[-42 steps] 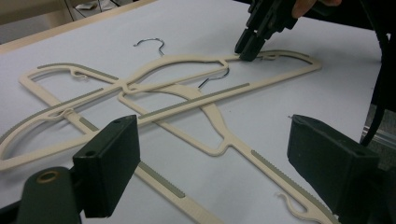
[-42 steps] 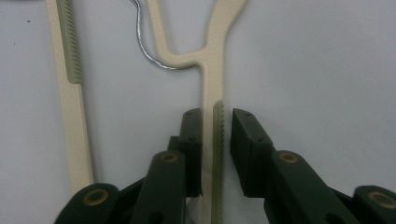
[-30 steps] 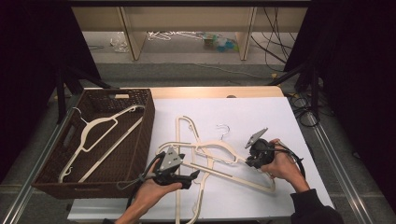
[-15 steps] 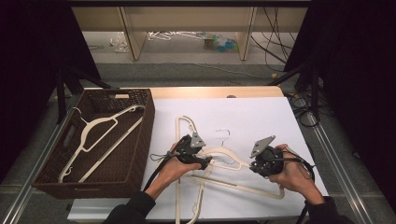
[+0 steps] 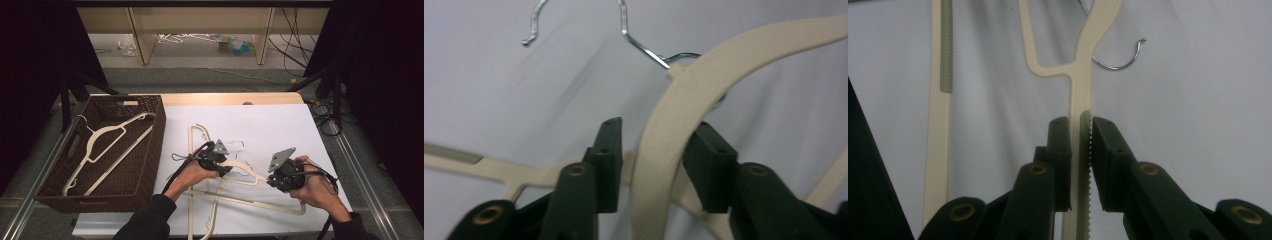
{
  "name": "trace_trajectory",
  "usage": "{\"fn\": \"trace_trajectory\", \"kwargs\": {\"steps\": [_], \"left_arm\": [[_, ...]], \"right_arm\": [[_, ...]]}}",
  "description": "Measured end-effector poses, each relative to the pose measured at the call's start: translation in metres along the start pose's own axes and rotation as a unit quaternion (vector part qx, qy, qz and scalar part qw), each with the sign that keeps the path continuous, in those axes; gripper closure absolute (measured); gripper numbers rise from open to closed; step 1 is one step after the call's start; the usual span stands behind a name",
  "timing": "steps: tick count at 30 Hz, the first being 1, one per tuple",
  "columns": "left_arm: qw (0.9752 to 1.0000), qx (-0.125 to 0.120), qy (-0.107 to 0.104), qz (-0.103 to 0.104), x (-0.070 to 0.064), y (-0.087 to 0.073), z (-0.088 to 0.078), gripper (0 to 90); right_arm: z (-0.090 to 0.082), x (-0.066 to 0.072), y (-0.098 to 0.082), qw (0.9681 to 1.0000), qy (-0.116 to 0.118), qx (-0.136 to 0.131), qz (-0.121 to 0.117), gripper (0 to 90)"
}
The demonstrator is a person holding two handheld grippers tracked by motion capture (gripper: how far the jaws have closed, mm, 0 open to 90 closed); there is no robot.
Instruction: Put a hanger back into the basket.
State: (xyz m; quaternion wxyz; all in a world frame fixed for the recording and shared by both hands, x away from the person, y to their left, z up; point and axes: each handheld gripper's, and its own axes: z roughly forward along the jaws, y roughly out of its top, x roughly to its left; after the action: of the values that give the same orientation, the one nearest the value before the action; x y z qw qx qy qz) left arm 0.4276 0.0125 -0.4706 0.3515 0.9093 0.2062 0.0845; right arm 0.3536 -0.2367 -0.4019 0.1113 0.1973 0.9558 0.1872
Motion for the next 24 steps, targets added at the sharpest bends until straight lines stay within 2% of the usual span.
{"fn": "trace_trajectory", "kwargs": {"steps": [2,5,7,8,9,10,12,13,17,19,20,24], "left_arm": [[0.9998,0.005,-0.014,0.01,0.001,0.001,-0.002,66.3],[0.9997,0.003,-0.021,0.014,0.002,0.001,-0.007,68.1],[0.9993,-0.001,-0.026,0.025,-0.001,0.003,-0.021,69.3],[0.9993,-0.001,-0.026,0.025,-0.001,0.003,-0.021,69.7],[0.999,-0.006,-0.031,0.033,-0.005,0.006,-0.033,70.4],[0.9989,-0.019,-0.035,0.024,-0.008,0.006,-0.038,71.0],[0.9982,-0.024,-0.044,0.032,-0.011,0.009,-0.051,72.6],[0.9982,-0.024,-0.044,0.032,-0.011,0.009,-0.051,73.1],[0.9967,-0.033,-0.062,0.041,-0.023,0.013,-0.073,76.5],[0.9964,-0.036,-0.067,0.038,-0.027,0.012,-0.081,78.2],[0.9961,-0.034,-0.07,0.043,-0.031,0.012,-0.085,79.3],[0.9951,-0.039,-0.081,0.041,-0.042,0.012,-0.092,82.3]], "right_arm": [[-0.001,0.0,-0.001,1.0,-0.001,-0.002,-0.008,79.1],[-0.001,-0.001,-0.002,0.9999,0.002,-0.008,-0.014,79.1],[-0.002,-0.003,-0.004,0.9997,0.009,-0.012,-0.02,79.1],[-0.002,-0.003,-0.004,0.9997,0.009,-0.012,-0.02,79.1],[-0.003,-0.004,-0.006,0.9995,0.017,-0.016,-0.02,79.3],[-0.003,-0.006,-0.007,0.9994,0.015,-0.02,-0.023,79.5],[-0.005,-0.007,-0.009,0.9989,0.023,-0.029,-0.028,79.6],[-0.005,-0.007,-0.01,0.9988,0.023,-0.031,-0.029,79.7],[-0.009,-0.008,-0.009,0.9987,0.013,-0.038,-0.031,78.2],[-0.011,-0.009,-0.01,0.9982,0.005,-0.053,-0.027,75.5],[-0.014,-0.009,-0.01,0.9978,0.009,-0.061,-0.023,75.1],[-0.017,-0.009,-0.01,0.9974,-0.003,-0.069,-0.02,70.2]]}}
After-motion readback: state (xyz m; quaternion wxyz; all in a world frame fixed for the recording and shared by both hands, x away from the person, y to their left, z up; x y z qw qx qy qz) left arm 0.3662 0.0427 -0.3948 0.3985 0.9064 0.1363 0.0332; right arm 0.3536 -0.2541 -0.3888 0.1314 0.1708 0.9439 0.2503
